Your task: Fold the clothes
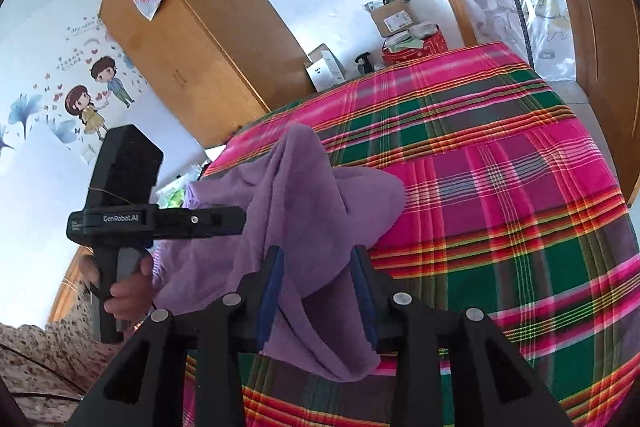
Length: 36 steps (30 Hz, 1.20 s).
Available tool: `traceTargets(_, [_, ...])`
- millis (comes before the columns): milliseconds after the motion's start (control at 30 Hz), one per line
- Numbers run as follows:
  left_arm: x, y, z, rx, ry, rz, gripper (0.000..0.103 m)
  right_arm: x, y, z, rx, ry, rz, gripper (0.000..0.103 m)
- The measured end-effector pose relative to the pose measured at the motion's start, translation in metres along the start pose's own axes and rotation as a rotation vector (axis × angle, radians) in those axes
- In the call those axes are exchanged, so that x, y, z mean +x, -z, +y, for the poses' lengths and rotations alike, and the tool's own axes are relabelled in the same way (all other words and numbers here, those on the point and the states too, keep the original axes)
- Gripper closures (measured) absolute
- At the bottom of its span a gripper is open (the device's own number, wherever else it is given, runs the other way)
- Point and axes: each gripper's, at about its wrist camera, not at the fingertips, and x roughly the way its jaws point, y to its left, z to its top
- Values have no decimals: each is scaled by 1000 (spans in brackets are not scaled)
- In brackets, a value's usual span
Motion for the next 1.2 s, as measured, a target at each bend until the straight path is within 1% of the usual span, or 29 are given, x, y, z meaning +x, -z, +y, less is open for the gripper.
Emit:
traceTargets(100, [6,-1,0,-10,-15,9,55,-2,0,-1,5,-21,-5,68])
traceTargets(167, [7,0,1,-23,-11,-2,55,-2,0,-2,8,-27,-7,68])
traceTargets(267, [10,1,1,-27,-9,5,55,-3,2,-3,14,-30,-2,68])
traceTargets(367, [12,3,-1,-23,-19,5,59,-7,6,-7,27,-32,-11,68])
traceTargets(400, [12,3,0,-23,-22,0,66,-10,8,-9,34,-35,-17,68])
traceTargets(433, [12,4,0,-25,-25,-3,70,-13,11,-11,41,-41,-22,68])
traceTargets(500, [11,4,2,-35,-35,-8,74,-16,18,-17,55,-50,-22,67])
traceTargets(533, [10,4,2,-36,-39,-12,80,-17,22,-18,55,-50,-16,65])
traceTargets(600, [8,5,2,-33,-52,-22,88,-17,27,-18,46,-50,-3,61])
traceTargets(700, [5,6,2,-35,-59,-41,93,-14,37,-14,19,-62,22,60])
traceTargets(800, [-2,5,2,-51,-57,-66,95,-6,44,-12,-6,-47,59,60])
traceTargets(867, [-8,5,1,-58,-55,-82,95,-1,47,-13,2,-57,76,60])
traceTargets(900, [-11,4,1,-62,-54,-90,95,1,47,-12,-4,-55,78,62])
traceTargets(933, [-14,4,1,-66,-53,-98,95,2,46,-11,-14,-47,79,66])
traceTargets(967, [-16,4,1,-70,-52,-106,95,3,46,-9,-24,-39,79,78])
traceTargets(1000, [-19,4,1,-74,-50,-114,95,4,46,-7,-34,-32,79,92])
traceTargets(1033, [-22,3,0,-78,-49,-122,96,3,44,-5,-50,-16,70,98])
traceTargets(1100, [-28,3,0,-85,-47,-137,96,-3,40,1,-91,25,39,98])
traceTargets(1200, [-36,2,-1,-97,-44,-161,96,-21,26,13,-169,112,-42,98])
